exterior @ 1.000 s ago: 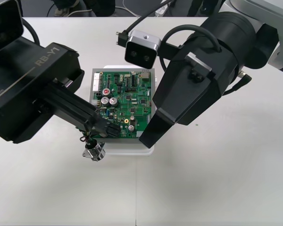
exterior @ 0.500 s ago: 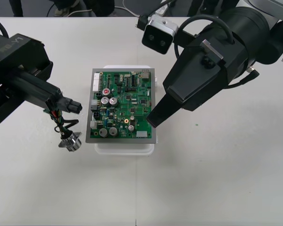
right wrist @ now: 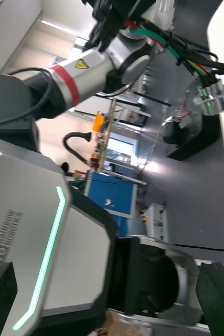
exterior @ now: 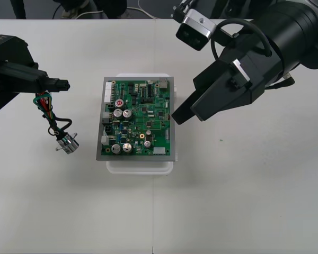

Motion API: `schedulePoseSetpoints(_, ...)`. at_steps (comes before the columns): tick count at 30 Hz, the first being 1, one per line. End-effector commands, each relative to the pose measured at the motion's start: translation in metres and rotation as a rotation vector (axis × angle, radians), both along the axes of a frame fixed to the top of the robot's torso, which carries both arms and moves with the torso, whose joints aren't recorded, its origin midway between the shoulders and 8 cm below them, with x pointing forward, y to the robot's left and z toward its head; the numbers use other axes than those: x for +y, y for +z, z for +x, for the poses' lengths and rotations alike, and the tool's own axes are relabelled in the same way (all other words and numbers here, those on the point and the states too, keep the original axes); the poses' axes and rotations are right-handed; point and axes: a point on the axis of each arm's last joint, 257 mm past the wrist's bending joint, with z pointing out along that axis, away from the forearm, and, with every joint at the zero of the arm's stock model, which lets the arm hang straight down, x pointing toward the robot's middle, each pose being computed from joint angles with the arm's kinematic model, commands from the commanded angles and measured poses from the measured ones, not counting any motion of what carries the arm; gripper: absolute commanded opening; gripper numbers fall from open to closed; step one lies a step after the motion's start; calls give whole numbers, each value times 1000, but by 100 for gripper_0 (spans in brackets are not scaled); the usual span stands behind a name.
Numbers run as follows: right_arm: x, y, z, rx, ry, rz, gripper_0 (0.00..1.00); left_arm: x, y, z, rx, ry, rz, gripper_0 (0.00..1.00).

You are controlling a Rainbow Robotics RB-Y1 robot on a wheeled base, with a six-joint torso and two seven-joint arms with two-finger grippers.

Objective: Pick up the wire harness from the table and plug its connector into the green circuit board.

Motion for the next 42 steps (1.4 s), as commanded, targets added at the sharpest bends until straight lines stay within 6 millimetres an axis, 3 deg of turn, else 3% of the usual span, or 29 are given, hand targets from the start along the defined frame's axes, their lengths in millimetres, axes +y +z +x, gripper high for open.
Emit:
schedulePoseSetpoints(1, -3, -2, 2, -140, 7, 38, 100, 32, -5, 11, -76, 69, 16, 0)
schedulePoseSetpoints(10, 6, -17, 13, -362, 4, 15, 100, 61, -18, 48, -43, 196, 12, 0)
schedulePoseSetpoints(18, 14, -23, 25, -511, -25, -14, 100, 75, -35, 66, -59, 259, 27, 0)
schedulePoseSetpoints(26, 21, -30, 47, -717, -67, -54, 100, 77, -75, 74, -100, 264, 61, 0)
schedulePoseSetpoints(32, 14, -46, 64, -849, -106, -110, 100, 83, -103, 77, -140, 268, 108, 0)
schedulePoseSetpoints(42, 15, -45, 86, -1054, -157, -133, 100, 96, -139, 90, -218, 284, 165, 0)
